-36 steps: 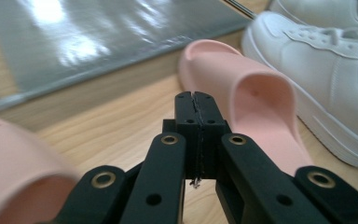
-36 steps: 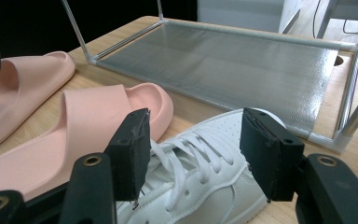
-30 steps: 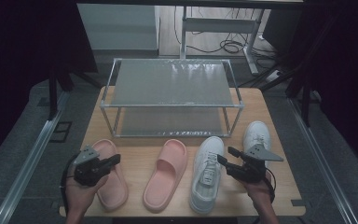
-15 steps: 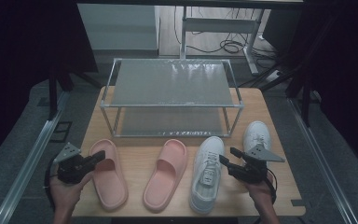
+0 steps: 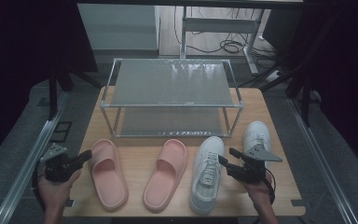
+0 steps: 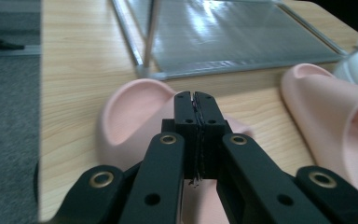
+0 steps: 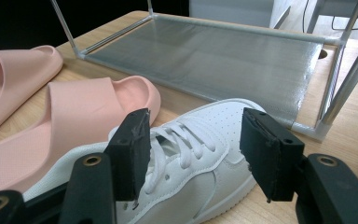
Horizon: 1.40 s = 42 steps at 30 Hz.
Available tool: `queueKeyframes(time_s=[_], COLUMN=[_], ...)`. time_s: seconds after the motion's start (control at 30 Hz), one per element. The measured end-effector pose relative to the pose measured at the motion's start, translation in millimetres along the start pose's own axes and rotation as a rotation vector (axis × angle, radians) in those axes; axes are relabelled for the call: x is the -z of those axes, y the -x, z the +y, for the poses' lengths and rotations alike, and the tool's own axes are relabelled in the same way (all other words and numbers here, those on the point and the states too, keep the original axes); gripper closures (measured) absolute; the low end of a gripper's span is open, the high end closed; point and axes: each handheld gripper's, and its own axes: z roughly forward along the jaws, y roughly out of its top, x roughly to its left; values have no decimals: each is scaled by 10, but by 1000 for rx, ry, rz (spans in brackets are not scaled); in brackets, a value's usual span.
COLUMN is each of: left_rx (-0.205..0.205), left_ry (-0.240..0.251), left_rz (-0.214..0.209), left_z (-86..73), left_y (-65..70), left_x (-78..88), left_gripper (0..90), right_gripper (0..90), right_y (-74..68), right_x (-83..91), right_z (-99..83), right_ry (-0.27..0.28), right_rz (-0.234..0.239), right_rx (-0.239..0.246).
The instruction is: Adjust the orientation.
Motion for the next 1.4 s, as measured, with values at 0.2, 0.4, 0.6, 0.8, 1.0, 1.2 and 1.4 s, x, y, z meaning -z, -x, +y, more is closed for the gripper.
queueKeyframes(time_s=[0.2,0.4,0.6,0.8,1.0,1.2,1.4], left_rx=[32,62,73,64,66,70,71], left_ry=[-18,-57,-89,-119,-126,-121,-108], left_rz=[35,50,58,61,60,53,37], left_z=[-68,-161,-227,-265,-283,-293,-292], left_y=[-151,-282,-354,-362,-374,-391,-383], left_x=[-45,-159,-236,-322,-346,-366,-405], left_gripper=[897,898,899,900,900,900,900], right_gripper=[431,430,430,429,430,430,430], right_y=[-8,-7,0,5,3,-1,-8], right_x=[10,16,2,-7,-8,-23,-51], right_z=[7,8,-1,-11,-14,-19,-30], right_ry=[5,5,1,-3,-5,-9,-18], right_rz=[0,-3,-3,-4,-5,-3,2], right_rx=[6,4,6,5,5,7,9])
